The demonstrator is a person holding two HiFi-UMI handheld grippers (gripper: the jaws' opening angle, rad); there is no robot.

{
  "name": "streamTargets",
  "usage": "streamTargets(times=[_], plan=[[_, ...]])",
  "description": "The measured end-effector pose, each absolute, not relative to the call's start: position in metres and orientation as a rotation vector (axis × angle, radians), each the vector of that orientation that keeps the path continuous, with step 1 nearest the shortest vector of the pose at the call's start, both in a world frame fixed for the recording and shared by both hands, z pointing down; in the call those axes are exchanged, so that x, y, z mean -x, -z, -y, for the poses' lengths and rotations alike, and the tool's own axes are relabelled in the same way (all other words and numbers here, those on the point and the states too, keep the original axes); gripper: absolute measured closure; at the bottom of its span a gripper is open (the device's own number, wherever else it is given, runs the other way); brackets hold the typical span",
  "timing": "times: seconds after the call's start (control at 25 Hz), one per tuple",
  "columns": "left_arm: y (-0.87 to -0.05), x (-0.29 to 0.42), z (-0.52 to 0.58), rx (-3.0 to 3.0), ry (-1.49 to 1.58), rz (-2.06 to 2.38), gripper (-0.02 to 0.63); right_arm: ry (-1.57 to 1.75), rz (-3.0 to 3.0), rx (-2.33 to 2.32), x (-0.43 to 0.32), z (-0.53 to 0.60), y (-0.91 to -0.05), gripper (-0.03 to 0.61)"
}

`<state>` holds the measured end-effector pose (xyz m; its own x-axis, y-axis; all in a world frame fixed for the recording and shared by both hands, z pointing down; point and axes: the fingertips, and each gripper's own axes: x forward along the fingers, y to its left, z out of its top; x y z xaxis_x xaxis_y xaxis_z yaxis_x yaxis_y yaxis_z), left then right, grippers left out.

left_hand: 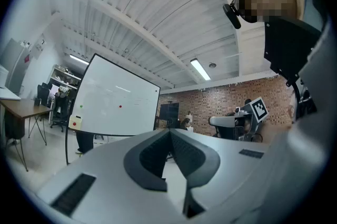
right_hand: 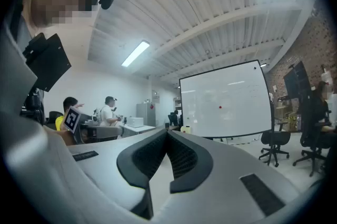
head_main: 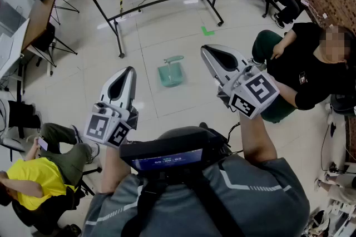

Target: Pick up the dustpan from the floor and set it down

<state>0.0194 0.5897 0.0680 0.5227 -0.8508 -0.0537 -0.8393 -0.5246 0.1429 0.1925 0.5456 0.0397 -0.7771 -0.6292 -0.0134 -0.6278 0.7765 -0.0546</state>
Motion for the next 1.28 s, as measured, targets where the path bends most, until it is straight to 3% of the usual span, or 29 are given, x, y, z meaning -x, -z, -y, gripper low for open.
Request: streamTargets(times=[0.4, 1.08, 1.28], plan=[[-0.079, 0.067, -0.541, -2.673, 0.157, 1.403, 0.578, 0.039, -2.919, 1.101, -0.105, -0.496, -0.043, 0.549], [-0.076, 0.007, -0.297, -2.655, 0.005, 1.610, 0.578, 0.112, -3.008, 0.769, -0.139, -0.243, -0.066, 0.549], [-0.066, 0.020, -0.258, -2.598, 0.101, 1.663, 0.578, 0.115, -3.007, 0.721, -0.131, -0.207, -0.062, 0.548]])
